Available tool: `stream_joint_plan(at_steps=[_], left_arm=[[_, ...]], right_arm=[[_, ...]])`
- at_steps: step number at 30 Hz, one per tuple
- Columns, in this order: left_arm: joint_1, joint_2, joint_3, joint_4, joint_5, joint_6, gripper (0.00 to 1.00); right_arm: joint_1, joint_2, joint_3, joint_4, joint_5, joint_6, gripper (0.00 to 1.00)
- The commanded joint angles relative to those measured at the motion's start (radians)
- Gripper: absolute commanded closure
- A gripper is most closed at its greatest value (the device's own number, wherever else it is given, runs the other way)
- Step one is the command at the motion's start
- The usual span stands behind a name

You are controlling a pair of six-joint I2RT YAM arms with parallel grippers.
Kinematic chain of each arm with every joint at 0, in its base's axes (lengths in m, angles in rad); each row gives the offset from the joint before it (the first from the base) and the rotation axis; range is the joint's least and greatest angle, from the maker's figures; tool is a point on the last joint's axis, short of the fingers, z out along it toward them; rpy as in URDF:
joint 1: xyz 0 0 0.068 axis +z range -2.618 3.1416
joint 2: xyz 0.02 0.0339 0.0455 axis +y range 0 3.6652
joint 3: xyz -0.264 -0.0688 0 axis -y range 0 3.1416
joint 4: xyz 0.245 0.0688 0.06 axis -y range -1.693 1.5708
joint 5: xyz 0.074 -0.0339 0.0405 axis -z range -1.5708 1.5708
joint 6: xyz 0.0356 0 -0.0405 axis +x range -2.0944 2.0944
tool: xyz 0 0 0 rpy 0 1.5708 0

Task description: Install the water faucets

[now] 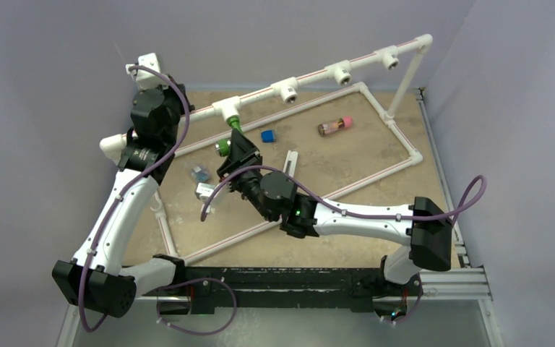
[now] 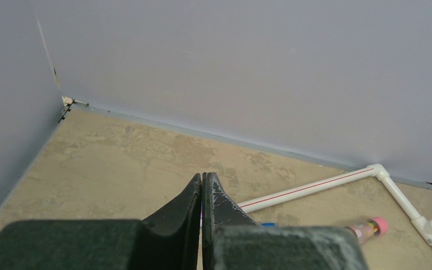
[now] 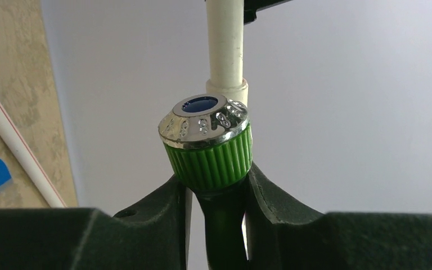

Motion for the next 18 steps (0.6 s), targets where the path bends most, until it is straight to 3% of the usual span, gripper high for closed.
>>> stream_joint_plan(at_steps=[1,9,18], left_arm=[[-0.033,0.021,-0.045,-0.213,0.051,0.007,1.00],[-0.033,0.019,-0.048,-0.211,0.049,0.008,1.00],[-0.033,0.019,-0.050,-0.210,0.049,0.008,1.00]], right_arm=[[0.013,0.009,0.002,0.205,0.064,0.344,1.00],[0.025,0.007,0.016,0.272,0.063,0.789,1.00],[0.047,0.030,-0.005,0.321,0.097,0.716,1.00]])
